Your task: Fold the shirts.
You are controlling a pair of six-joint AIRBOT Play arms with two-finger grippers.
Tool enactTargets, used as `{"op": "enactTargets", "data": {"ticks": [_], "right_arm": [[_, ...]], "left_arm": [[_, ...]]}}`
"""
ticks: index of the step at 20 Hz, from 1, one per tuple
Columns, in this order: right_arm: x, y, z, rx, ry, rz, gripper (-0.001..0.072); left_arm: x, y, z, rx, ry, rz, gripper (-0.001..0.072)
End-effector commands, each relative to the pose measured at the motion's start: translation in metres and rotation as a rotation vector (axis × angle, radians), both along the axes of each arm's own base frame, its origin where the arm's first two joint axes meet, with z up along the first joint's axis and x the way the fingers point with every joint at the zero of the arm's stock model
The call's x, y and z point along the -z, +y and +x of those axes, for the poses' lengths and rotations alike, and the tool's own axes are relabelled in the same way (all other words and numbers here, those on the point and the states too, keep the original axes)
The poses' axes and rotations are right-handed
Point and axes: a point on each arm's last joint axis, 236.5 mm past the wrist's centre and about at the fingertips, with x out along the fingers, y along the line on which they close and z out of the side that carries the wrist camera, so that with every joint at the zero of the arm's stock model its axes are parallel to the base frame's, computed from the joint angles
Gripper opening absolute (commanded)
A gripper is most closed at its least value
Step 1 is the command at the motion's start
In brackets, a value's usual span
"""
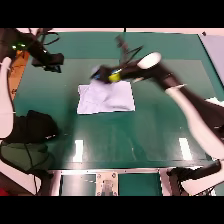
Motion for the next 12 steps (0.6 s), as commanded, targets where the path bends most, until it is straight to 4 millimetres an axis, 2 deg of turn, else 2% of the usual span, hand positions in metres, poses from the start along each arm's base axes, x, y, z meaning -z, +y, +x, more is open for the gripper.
{"op": "enactTargets", "data": {"ticks": [1, 2, 3, 5, 6, 7, 9, 10, 11, 12], "right_arm": [[0.083, 0.079, -0.002, 0.122, 0.01, -0.012, 0.0517], [0.089, 0.082, -0.001, 0.121, 0.031, -0.008, 0.0516], [0.087, 0.074, 0.006, 0.129, 0.033, -0.005, 0.0492], [0.064, 0.038, 0.031, 0.145, 0.045, 0.018, 0.027], [0.05, 0.01, 0.048, 0.166, 0.047, 0.03, 0.0169], [0.038, -0.022, 0.062, 0.181, 0.047, 0.034, 0.0017], [0.023, -0.087, 0.079, 0.19, 0.053, 0.007, 0.0013], [0.022, -0.125, 0.082, 0.195, 0.066, -0.028, 0.0013], [0.028, -0.162, 0.082, 0.207, 0.091, -0.076, 0.0013], [0.043, -0.201, 0.076, 0.216, 0.14, -0.133, 0.0015]], "left_arm": [[-0.008, 0.039, -0.005, -0.027, -0.005, 0.038, 0.0022], [-0.008, 0.042, -0.006, -0.027, -0.002, 0.039, 0.0022], [-0.007, 0.046, -0.007, -0.019, -0.001, 0.046, 0.0022], [-0.007, 0.045, -0.007, -0.016, 0.001, 0.046, 0.0022], [-0.008, 0.045, -0.007, -0.016, 0.0, 0.044, 0.0022], [-0.007, 0.045, -0.007, -0.016, 0.001, 0.044, 0.0022], [-0.008, 0.045, -0.006, -0.016, -0.002, 0.044, 0.0022], [-0.008, 0.045, -0.006, -0.017, -0.003, 0.044, 0.0022], [-0.008, 0.045, -0.006, -0.018, -0.003, 0.044, 0.0022], [-0.008, 0.045, -0.006, -0.02, -0.003, 0.043, 0.0022]]}}
